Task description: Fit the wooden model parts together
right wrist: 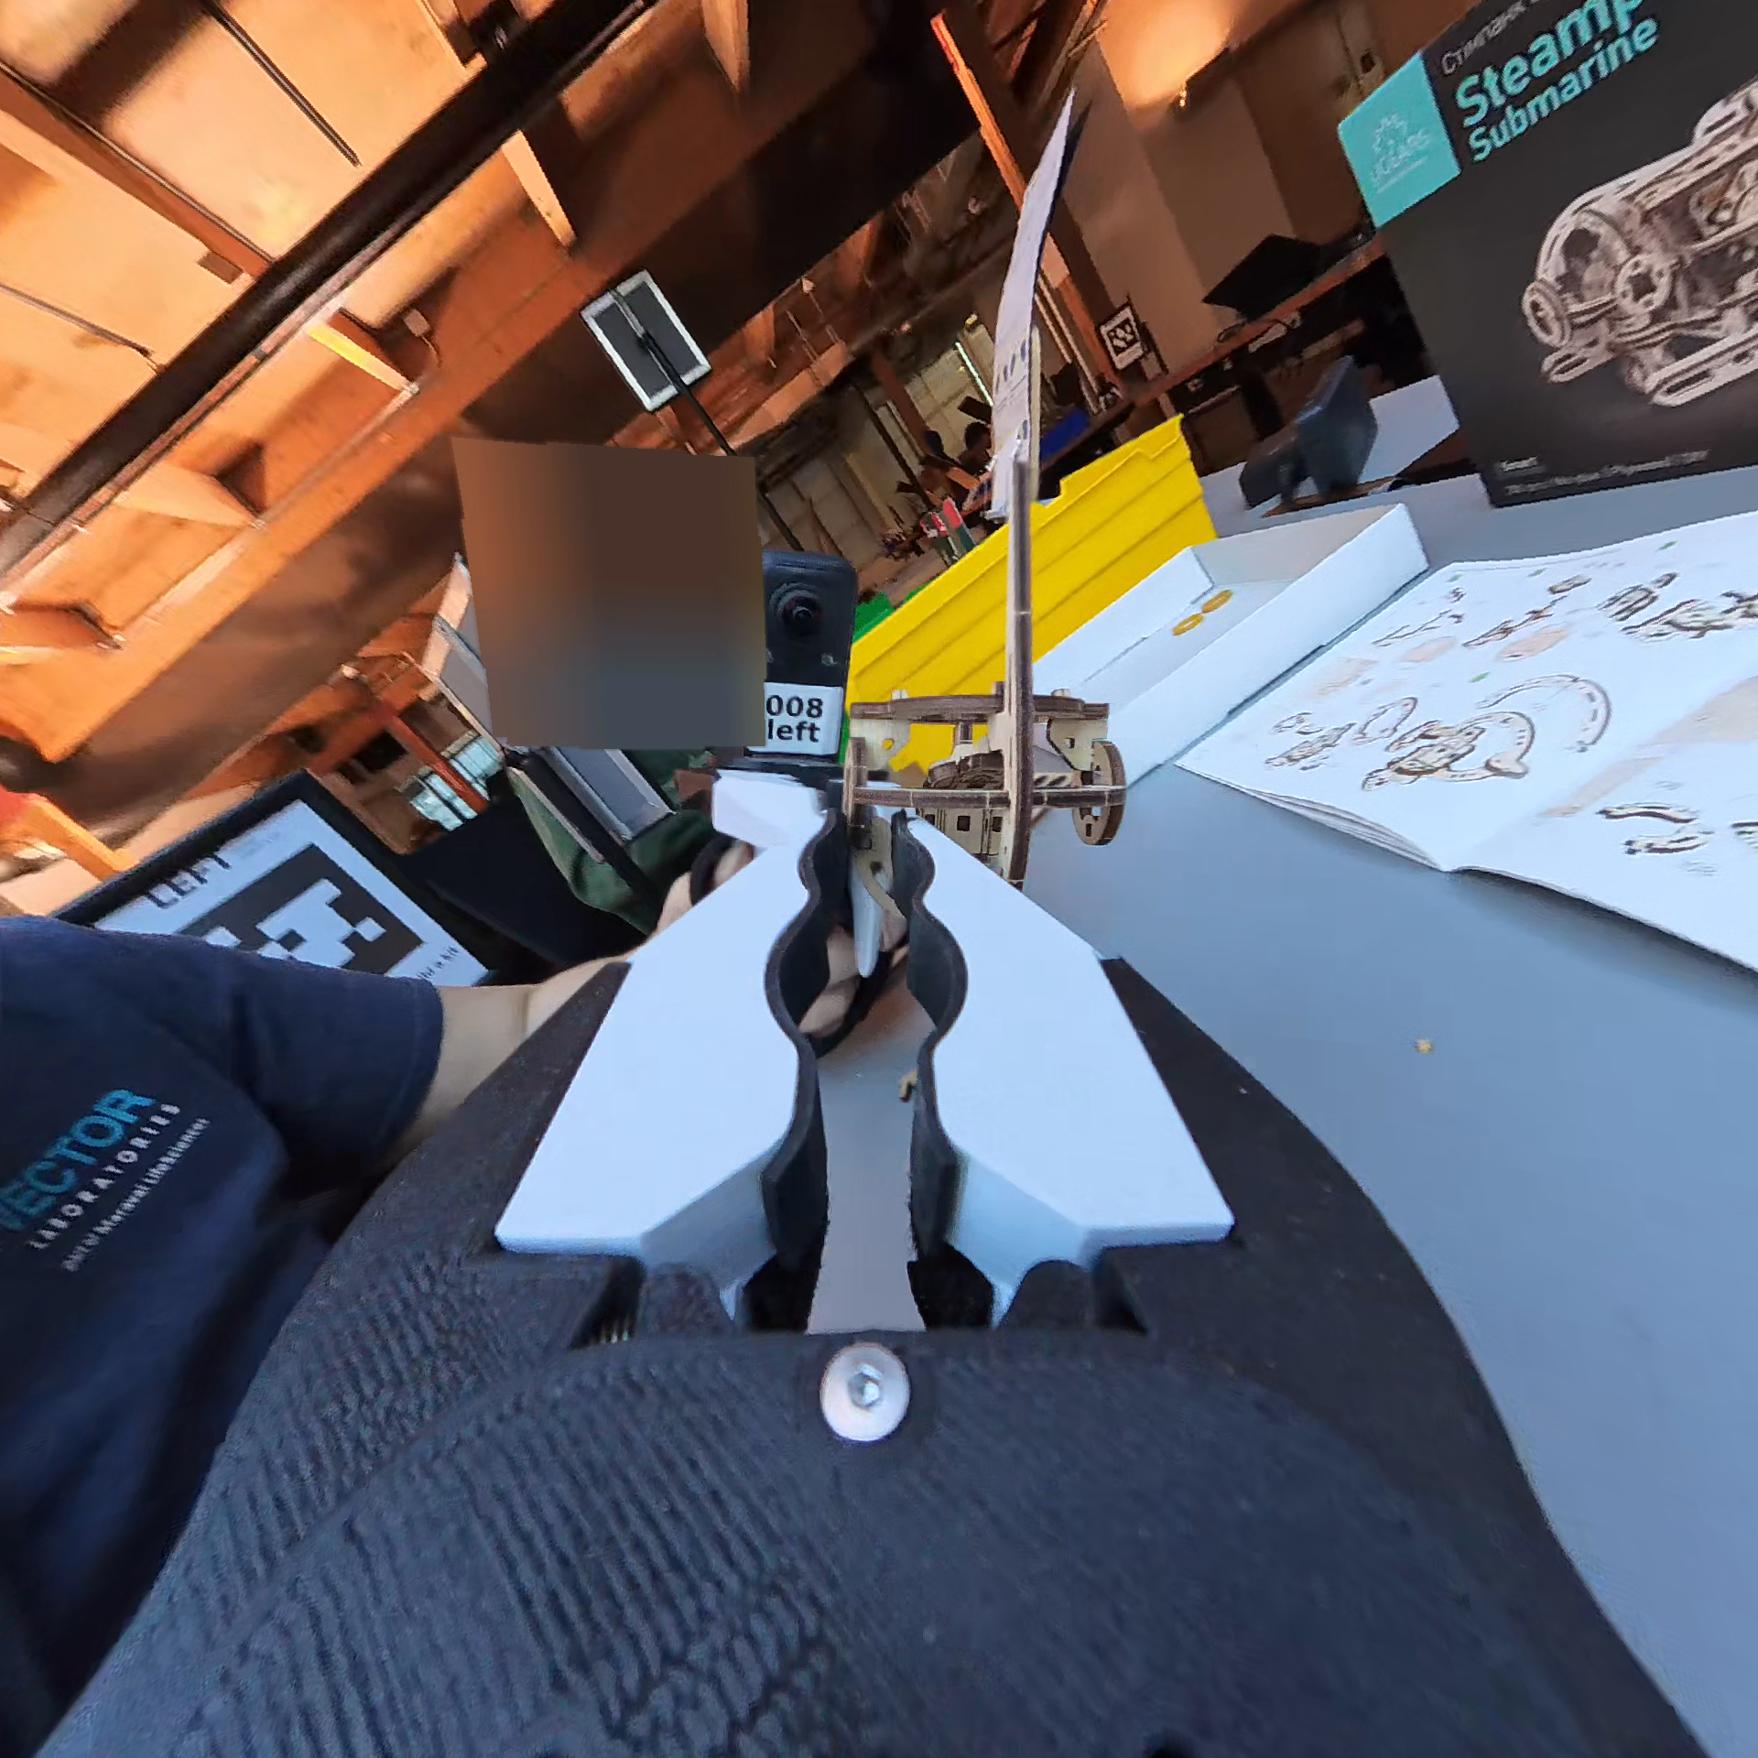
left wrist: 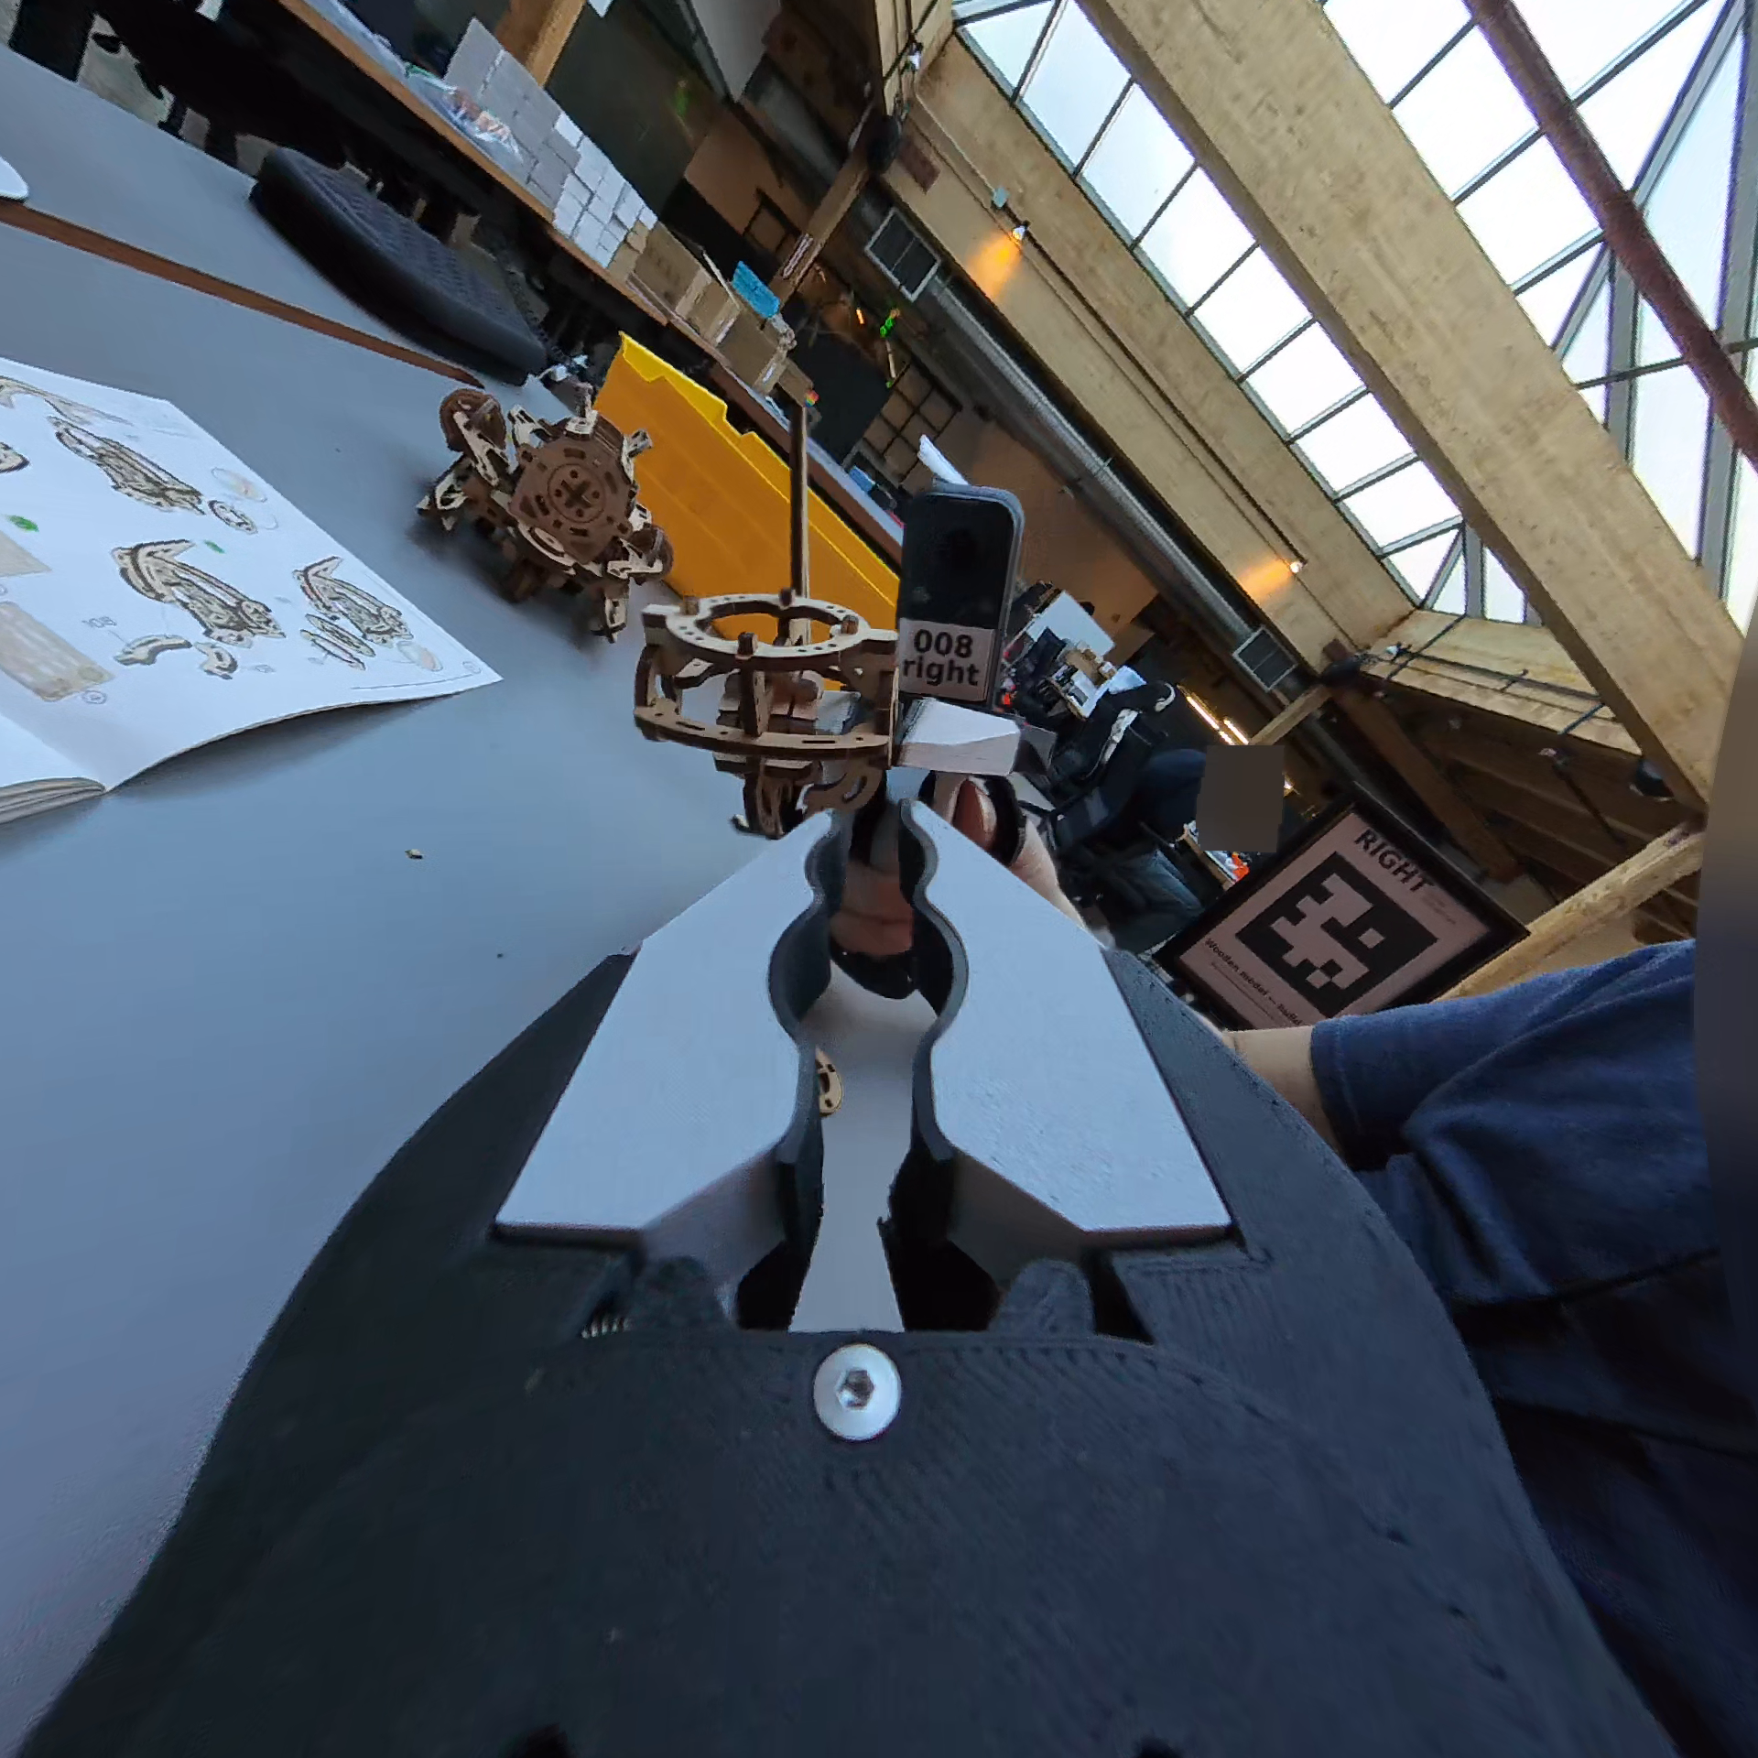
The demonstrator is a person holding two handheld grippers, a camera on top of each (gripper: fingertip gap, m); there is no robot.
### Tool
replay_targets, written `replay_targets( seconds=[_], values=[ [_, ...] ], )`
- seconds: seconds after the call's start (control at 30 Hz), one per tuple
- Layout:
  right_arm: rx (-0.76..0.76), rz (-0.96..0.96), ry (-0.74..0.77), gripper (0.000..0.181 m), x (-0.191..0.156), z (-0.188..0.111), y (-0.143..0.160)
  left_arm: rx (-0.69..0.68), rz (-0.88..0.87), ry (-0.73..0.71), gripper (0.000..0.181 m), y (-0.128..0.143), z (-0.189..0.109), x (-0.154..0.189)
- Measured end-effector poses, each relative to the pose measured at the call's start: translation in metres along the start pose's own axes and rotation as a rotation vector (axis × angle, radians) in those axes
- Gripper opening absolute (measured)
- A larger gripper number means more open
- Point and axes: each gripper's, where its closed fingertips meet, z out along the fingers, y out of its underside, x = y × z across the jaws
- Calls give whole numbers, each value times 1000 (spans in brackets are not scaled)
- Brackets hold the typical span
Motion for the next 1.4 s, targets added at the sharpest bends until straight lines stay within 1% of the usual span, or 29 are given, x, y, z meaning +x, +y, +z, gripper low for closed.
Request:
replay_targets(
  seconds=[0.07,0.23,0.37,0.43,0.6,0.73,0.77,0.83,0.93,1.0,1.03,1.07,1.1,1.13,1.2,1.27,1.33,1.4],
  values=[
    [23,49,-38,7,-3,3,-1,1,21,-18,5,0,-1,-1],
    [83,187,-120,6,-7,8,-3,71,11,-12,6,-11,-5,3],
    [80,187,-102,7,-3,10,-1,58,24,-35,5,-8,-4,0],
    [84,181,-90,6,-2,11,-1,72,23,-35,5,-10,-4,0],
    [58,106,-36,7,1,14,2,74,29,-75,2,-9,-3,-5],
    [61,114,-39,7,1,15,2,68,25,-52,0,-11,-6,-2],
    [69,129,-37,7,2,13,1,68,59,-62,0,-13,-9,-2],
    [85,180,-40,7,5,10,-1,58,214,-118,0,-18,-16,-3],
    [83,257,-42,7,9,7,1,-18,601,-260,2,-18,-22,-9],
    [67,292,-55,7,9,7,4,-89,909,-402,14,-14,-23,-17],
    [54,303,-62,7,8,7,6,-104,1052,-485,14,-14,-24,-20],
    [39,309,-63,7,7,8,9,-114,1166,-544,10,-14,-24,-21],
    [24,310,-59,7,7,9,11,-126,1235,-569,0,-11,-22,-19],
    [10,311,-55,7,7,10,14,-138,1259,-557,0,-7,-18,-16],
    [-6,311,-48,7,8,10,17,-139,1234,-512,1,0,-12,-9],
    [-10,318,-61,7,6,10,17,-140,1221,-523,8,-1,-12,-11],
    [-24,318,-58,7,6,10,20,-172,1231,-519,12,2,-13,-15],
    [-39,319,-60,7,5,11,22,-184,1250,-507,10,5,-13,-16]
  ],
)
